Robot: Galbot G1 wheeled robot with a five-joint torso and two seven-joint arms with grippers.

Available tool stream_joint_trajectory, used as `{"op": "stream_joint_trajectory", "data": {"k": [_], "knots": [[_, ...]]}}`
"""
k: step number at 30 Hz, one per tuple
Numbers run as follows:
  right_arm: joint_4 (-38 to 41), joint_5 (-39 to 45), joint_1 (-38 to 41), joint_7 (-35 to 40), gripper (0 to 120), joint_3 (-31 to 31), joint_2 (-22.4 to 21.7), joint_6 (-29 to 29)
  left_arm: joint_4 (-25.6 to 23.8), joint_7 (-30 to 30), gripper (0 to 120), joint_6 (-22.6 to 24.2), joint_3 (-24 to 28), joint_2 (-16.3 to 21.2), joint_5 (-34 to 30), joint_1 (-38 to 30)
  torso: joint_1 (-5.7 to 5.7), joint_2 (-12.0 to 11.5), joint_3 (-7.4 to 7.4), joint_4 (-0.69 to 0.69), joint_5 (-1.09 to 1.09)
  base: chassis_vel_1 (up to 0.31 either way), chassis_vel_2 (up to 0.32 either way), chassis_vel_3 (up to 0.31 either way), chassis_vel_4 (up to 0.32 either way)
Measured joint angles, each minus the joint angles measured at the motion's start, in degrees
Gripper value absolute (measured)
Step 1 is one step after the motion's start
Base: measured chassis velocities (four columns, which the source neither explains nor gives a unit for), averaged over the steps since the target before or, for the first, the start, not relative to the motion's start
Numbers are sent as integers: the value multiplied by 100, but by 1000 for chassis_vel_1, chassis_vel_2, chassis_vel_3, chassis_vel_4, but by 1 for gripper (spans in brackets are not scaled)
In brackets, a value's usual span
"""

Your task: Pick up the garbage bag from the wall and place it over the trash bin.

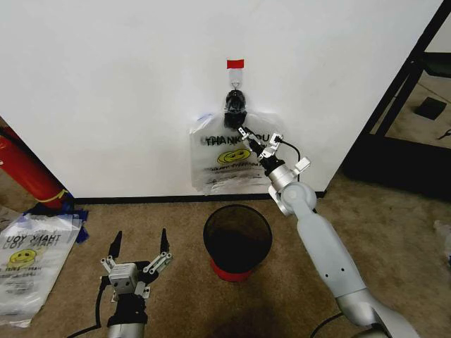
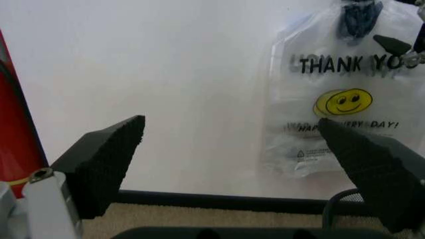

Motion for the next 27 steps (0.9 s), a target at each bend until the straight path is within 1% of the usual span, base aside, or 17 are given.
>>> {"op": "stream_joint_trajectory", "data": {"k": [3, 11, 19, 23, 24, 26, 27], "knots": [[-29, -23, 62, -21, 100, -104, -55, 0, 11, -2, 100, -33, -27, 9, 57, -16, 0, 0, 0, -1, 0, 0, 0, 0, 0], [-61, 3, 189, 8, 100, -103, -31, 2, 65, -5, 100, -21, -19, -24, 66, -60, 0, 0, 0, -1, 0, 0, 0, 0, 0], [273, 4, 74, 37, 100, -138, 62, 1, 85, -5, 100, -17, -12, -77, 101, -79, 0, 0, 0, -1, 0, 0, 0, 0, 0], [270, 20, 77, 87, 95, -135, 89, 2, 83, -4, 100, -33, 17, -139, 148, -41, 0, 0, 0, 0, 0, 0, 0, 0, 0], [237, 20, 92, 118, 90, -141, 88, 1, 75, -5, 100, -41, 19, -146, 153, -32, 0, 0, 0, -1, 0, 0, 0, 0, 0], [223, 20, 100, 140, 90, -144, 87, 1, 71, -4, 100, -45, 19, -148, 154, -28, 0, 0, 0, 0, 0, 0, 0, 0, 0], [217, 20, 108, 210, 86, -146, 86, 2, 62, -4, 100, -49, 16, -148, 154, -23, 0, 0, 0, -1, 0, 0, 0, 0, 0]]}}
